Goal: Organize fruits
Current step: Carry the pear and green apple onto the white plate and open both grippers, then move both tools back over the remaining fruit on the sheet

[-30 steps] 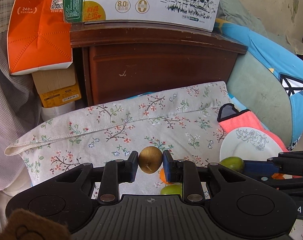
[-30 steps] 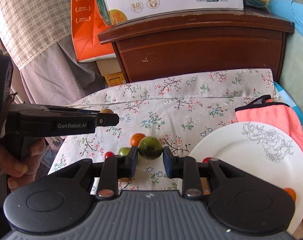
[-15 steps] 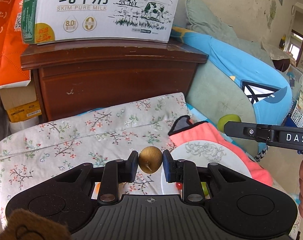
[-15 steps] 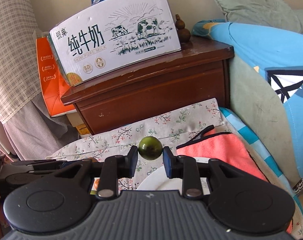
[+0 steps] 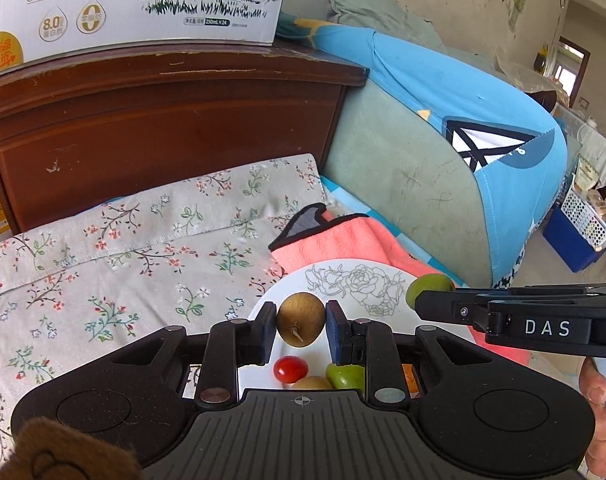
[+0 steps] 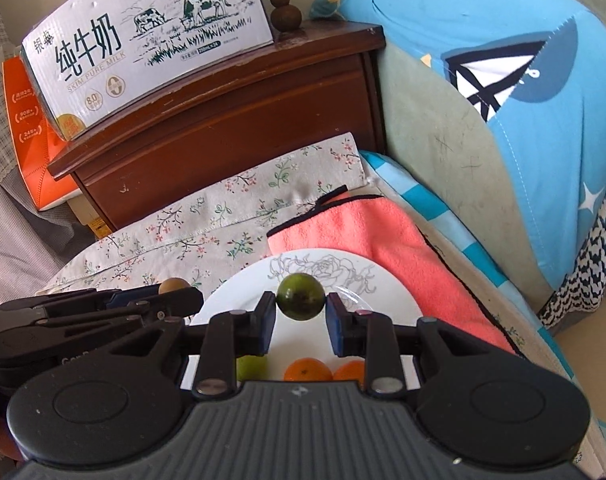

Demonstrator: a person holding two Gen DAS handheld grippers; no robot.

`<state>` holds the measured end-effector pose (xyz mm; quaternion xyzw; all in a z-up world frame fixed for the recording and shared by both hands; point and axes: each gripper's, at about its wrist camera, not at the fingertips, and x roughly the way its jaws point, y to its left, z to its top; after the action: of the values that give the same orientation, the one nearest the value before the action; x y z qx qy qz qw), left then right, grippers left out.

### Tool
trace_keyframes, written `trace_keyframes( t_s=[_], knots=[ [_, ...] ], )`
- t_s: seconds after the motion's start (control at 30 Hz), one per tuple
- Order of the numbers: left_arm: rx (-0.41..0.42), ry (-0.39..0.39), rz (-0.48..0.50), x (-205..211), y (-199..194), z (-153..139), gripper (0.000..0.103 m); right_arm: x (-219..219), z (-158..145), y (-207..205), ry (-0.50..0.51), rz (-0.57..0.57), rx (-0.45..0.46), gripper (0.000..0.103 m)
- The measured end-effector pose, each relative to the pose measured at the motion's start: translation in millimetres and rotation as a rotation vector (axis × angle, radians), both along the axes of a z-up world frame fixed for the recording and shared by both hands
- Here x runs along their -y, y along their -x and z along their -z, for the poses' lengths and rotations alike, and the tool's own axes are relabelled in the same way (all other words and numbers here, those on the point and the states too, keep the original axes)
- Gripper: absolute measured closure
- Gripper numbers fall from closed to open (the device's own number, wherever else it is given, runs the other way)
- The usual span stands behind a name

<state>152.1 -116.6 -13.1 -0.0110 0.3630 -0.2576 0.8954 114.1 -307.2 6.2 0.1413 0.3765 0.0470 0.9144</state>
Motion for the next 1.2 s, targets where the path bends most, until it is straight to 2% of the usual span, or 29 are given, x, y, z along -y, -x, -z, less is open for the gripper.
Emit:
trace_keyframes(
  t_s=[0.17,0.5,0.57,0.67,0.83,1.13,1.2],
  knots=[
    [-0.016,-0.009,0.013,9,-2,8,0.079,0,14,-4,-0.013,0.017,-0.054,0.076],
    [-0.022,0.011,0.014,17,-3,10,0.075,4,19,-4,-0.031,0.064,-0.069,0.073],
    [-0.012,0.023,0.003,15,-2,5,0.06,5,17,-4,-0.034,0.071,-0.064,0.073],
    [0.021,0.024,-0.024,12,0,-5,0.043,5,13,-3,-0.045,0.077,-0.056,0.072],
    [0.03,0.051,-0.06,-2,-2,-18,0.037,2,8,-1,-0.042,0.067,-0.049,0.068],
    [0.015,0.049,-0.145,-35,-6,-32,0.035,-13,-3,2,-0.022,0.007,-0.007,0.064],
    [0.016,0.049,-0.167,-45,-6,-37,0.031,-18,-4,2,-0.021,-0.014,0.0,0.063]
  ],
)
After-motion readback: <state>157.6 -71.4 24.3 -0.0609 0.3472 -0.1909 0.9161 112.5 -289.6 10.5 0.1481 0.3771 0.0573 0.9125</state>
